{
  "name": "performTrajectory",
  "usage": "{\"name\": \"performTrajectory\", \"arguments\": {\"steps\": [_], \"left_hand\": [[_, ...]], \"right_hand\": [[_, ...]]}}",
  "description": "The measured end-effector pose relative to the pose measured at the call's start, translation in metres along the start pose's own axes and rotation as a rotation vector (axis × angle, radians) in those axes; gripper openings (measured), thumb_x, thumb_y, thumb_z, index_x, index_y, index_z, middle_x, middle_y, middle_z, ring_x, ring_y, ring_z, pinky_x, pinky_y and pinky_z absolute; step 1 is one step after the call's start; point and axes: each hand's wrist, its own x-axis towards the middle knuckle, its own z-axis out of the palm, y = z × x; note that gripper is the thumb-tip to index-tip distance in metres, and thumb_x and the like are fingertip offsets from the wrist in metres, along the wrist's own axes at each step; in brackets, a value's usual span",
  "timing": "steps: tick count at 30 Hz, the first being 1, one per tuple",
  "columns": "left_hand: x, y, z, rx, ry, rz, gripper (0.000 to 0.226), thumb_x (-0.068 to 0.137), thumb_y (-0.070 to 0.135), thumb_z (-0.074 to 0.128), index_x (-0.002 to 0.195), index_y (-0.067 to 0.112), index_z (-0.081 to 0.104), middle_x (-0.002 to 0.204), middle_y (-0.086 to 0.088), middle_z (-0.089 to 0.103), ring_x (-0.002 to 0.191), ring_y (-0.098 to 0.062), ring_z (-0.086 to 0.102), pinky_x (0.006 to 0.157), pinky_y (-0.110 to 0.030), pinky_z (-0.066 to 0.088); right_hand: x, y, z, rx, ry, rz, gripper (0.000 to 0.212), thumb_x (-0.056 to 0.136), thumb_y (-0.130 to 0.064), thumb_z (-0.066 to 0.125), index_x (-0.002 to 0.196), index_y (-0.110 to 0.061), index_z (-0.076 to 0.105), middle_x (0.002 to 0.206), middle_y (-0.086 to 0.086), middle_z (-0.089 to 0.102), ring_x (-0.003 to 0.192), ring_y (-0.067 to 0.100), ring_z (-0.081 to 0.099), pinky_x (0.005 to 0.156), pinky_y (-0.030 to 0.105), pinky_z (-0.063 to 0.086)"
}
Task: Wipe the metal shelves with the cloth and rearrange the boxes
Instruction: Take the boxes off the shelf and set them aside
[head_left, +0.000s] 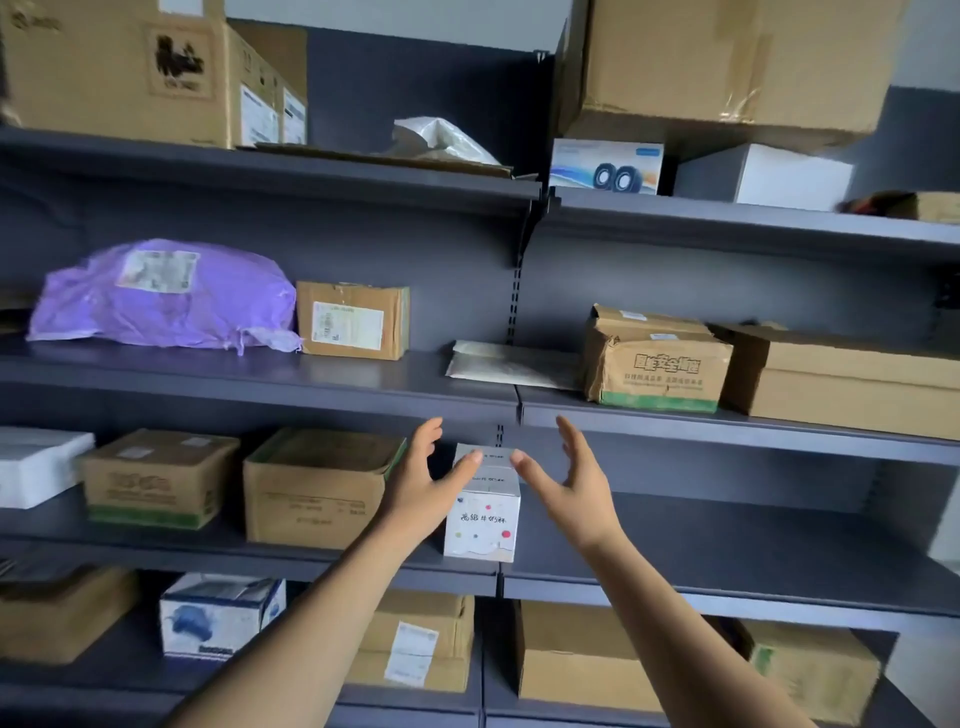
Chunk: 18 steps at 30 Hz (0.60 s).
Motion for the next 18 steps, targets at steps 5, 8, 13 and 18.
{"name": "performTrajectory", "arguments": {"steps": [5, 8, 13, 18], "left_hand": [[0.015, -0.035, 0.008, 0.036, -0.033, -0.079, 0.085, 0.075, 0.061, 0.073, 0.147, 0.032, 0.039, 0.151, 0.011, 0.043, 0.139, -0.011, 0.04, 0.115, -0.039, 0.037], [0.033, -0.057, 0.017, 0.046, -0.074, -0.14, 0.088, 0.075, 0.058, 0.074, 0.15, 0.032, 0.036, 0.149, 0.014, 0.042, 0.135, -0.008, 0.04, 0.106, -0.028, 0.035], [0.071, -0.095, 0.03, 0.095, -0.18, -0.21, 0.082, 0.093, 0.022, 0.072, 0.158, 0.027, 0.023, 0.149, 0.01, 0.035, 0.125, 0.001, 0.028, 0.094, -0.011, 0.026], [0.112, -0.118, 0.045, 0.13, -0.31, -0.312, 0.096, 0.088, 0.006, 0.075, 0.159, 0.027, 0.014, 0.134, 0.014, 0.042, 0.119, -0.004, 0.045, 0.078, -0.005, 0.042]], "right_hand": [[0.011, 0.032, 0.021, -0.035, -0.088, 0.074, 0.086, 0.086, -0.052, 0.074, 0.156, -0.023, 0.033, 0.159, -0.008, 0.039, 0.146, 0.012, 0.037, 0.114, 0.029, 0.036], [0.023, 0.056, 0.035, -0.053, -0.144, 0.119, 0.083, 0.088, -0.041, 0.076, 0.156, -0.019, 0.034, 0.156, -0.006, 0.04, 0.122, 0.006, 0.049, 0.08, 0.002, 0.044], [0.056, 0.104, 0.053, -0.057, -0.223, 0.186, 0.088, 0.087, -0.035, 0.079, 0.158, -0.017, 0.03, 0.158, 0.0, 0.038, 0.12, 0.008, 0.047, 0.062, -0.001, 0.043], [0.095, 0.158, 0.068, -0.099, -0.355, 0.201, 0.108, 0.076, -0.044, 0.087, 0.161, -0.019, 0.024, 0.163, -0.001, 0.026, 0.152, 0.012, 0.022, 0.099, 0.001, 0.026]]}}
